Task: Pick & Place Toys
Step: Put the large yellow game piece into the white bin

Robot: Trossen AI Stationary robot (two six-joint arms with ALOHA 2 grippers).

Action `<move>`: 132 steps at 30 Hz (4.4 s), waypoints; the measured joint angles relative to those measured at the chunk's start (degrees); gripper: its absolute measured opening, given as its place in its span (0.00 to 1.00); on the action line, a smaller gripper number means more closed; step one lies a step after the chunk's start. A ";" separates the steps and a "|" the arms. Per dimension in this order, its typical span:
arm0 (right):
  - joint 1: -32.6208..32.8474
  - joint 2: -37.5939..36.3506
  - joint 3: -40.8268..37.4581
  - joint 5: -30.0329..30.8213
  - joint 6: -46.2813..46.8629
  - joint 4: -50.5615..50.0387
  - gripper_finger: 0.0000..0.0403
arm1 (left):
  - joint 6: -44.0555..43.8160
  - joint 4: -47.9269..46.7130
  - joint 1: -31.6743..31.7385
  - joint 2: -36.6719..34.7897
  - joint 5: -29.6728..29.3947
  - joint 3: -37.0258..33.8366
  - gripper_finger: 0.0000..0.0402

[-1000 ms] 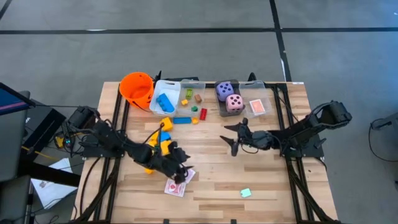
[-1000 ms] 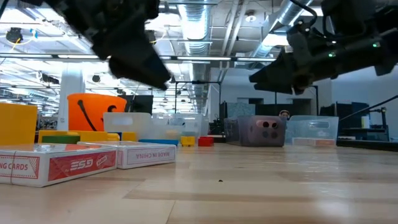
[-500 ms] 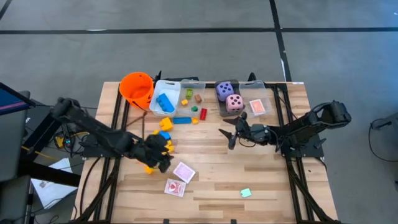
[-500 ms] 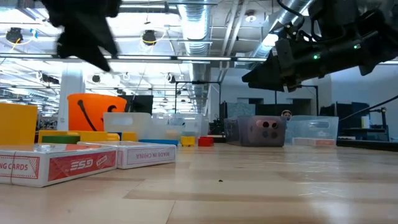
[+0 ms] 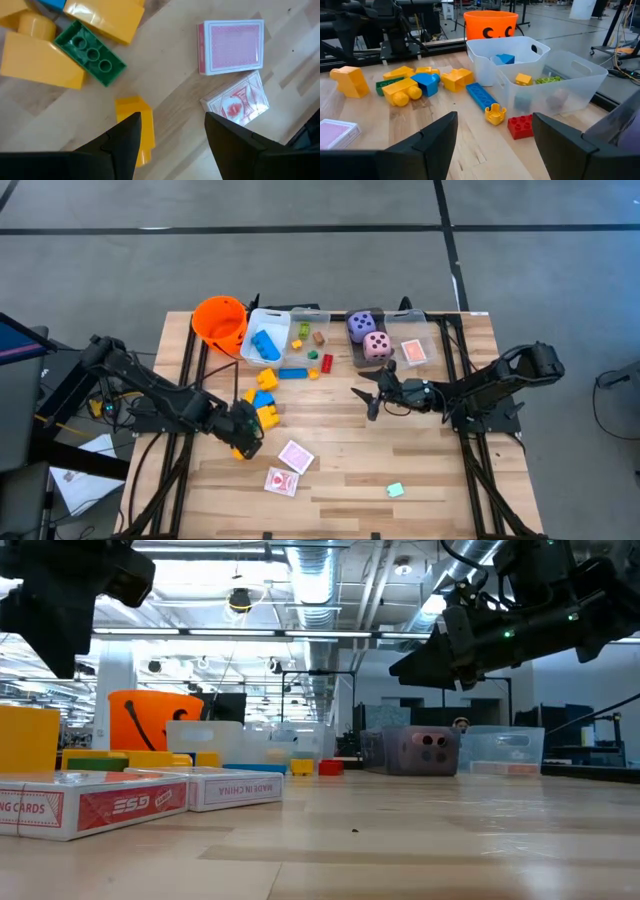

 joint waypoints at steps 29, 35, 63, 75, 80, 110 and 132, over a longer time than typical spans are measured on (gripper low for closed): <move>0.00 0.00 0.00 0.16 1.36 -2.03 0.62 | -1.29 -1.35 -1.54 13.34 7.62 -0.19 0.53; 0.02 0.00 -0.02 0.16 2.20 -3.20 0.62 | -1.29 -0.38 -1.62 13.70 2.54 -0.09 0.51; 0.02 0.02 -0.02 0.60 5.00 -3.85 0.62 | 20.68 24.83 0.75 13.66 -28.98 -0.35 0.31; 0.02 0.02 -0.02 0.64 5.01 -3.58 0.62 | 41.24 32.59 9.84 13.66 -30.72 -0.35 0.31; 0.02 0.02 -0.02 0.65 5.10 -3.58 0.62 | 48.00 35.71 13.50 13.65 -30.72 -0.35 0.31; 2.79 0.02 -0.04 0.83 19.67 -10.25 0.62 | 73.14 49.01 25.89 13.64 -30.45 -0.35 0.31; 16.43 0.02 -0.04 15.72 29.00 -14.80 0.62 | 76.96 52.20 33.38 13.64 -27.91 -0.35 0.31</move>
